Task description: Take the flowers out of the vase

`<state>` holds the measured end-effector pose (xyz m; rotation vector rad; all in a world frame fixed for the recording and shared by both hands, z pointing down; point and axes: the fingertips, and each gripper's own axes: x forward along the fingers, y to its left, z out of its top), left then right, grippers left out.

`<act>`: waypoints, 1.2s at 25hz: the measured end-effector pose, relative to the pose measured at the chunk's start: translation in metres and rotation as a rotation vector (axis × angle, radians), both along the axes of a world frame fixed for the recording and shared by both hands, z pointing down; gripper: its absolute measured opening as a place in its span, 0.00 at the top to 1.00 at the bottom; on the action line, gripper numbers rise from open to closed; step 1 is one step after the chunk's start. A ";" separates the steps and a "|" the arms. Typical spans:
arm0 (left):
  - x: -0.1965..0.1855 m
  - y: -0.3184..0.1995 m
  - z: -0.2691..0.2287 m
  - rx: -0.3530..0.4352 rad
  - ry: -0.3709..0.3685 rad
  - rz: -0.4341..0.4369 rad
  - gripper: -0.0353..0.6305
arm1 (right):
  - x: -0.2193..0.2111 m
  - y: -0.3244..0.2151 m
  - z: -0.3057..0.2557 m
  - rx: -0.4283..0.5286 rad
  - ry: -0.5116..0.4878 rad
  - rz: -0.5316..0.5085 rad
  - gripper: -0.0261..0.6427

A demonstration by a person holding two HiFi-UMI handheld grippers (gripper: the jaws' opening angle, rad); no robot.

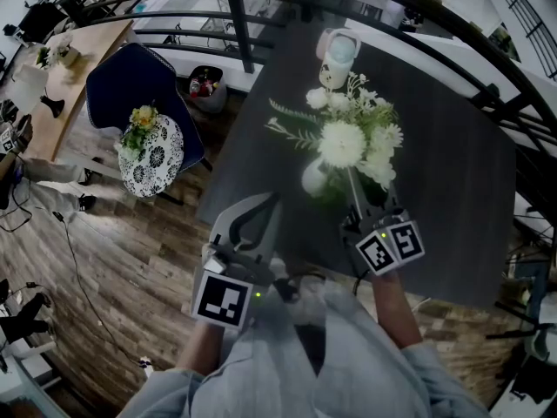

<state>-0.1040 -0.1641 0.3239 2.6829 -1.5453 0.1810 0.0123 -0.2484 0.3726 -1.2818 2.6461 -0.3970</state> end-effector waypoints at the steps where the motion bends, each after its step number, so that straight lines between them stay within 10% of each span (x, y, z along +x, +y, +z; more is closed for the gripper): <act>1: 0.000 0.000 -0.001 0.003 0.001 0.000 0.95 | 0.000 0.000 -0.001 0.001 -0.005 0.000 0.85; 30: 0.002 0.002 -0.001 0.028 0.005 0.010 0.95 | 0.001 -0.003 -0.026 0.054 -0.056 0.006 0.86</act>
